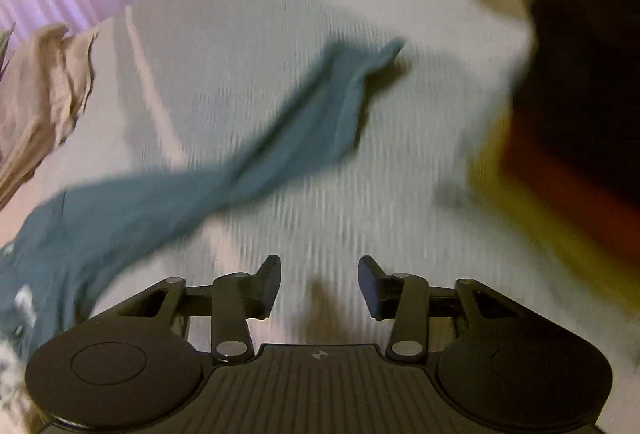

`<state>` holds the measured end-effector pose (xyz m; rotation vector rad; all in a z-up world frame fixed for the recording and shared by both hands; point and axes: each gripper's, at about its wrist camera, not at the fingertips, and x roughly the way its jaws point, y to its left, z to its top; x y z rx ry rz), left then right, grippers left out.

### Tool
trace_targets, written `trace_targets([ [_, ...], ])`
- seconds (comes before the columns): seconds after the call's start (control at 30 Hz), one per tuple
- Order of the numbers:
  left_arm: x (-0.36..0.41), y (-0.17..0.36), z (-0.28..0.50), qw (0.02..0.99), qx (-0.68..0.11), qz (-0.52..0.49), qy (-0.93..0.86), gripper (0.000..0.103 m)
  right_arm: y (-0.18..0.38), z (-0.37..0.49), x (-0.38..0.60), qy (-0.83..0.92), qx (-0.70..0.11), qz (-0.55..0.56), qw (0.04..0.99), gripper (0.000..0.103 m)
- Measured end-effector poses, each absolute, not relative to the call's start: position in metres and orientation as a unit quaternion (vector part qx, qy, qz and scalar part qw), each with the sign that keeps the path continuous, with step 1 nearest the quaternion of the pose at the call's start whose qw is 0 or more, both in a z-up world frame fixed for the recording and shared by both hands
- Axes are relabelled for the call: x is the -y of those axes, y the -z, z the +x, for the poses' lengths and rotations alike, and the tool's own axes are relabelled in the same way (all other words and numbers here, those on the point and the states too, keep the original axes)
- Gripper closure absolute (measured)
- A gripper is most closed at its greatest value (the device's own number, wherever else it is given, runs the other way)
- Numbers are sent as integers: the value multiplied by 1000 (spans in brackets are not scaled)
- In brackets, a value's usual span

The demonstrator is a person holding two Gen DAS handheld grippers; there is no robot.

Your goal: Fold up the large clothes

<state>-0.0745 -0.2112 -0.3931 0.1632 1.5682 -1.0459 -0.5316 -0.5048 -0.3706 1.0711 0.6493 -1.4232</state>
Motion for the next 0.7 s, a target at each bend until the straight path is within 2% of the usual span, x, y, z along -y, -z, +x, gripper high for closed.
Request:
trace_targets([
  [0.03,211,391,-75,583,-669,69,456,103,376,-528,494,598,-287,471,581,62],
  [0.1,201,375,-68,588,-656,47,471,103,380,-521,481,582,-301,483,581,62],
  [0.2,181,332,-43,633,-596,63,490,103,378,-497,462,554,-309,487,599,62],
  [0.37,134,295,44,729,-539,82,413,103,375,-443,434,497,-312,495,641,62],
  [0.53,125,321,102,739,-544,127,377,103,389,-387,387,428,-306,517,675,61],
  [0.63,137,350,102,716,-563,138,389,103,401,-360,364,387,-241,559,692,61],
  [0.7,132,357,103,708,-572,124,394,91,411,-348,359,366,-186,598,689,60],
])
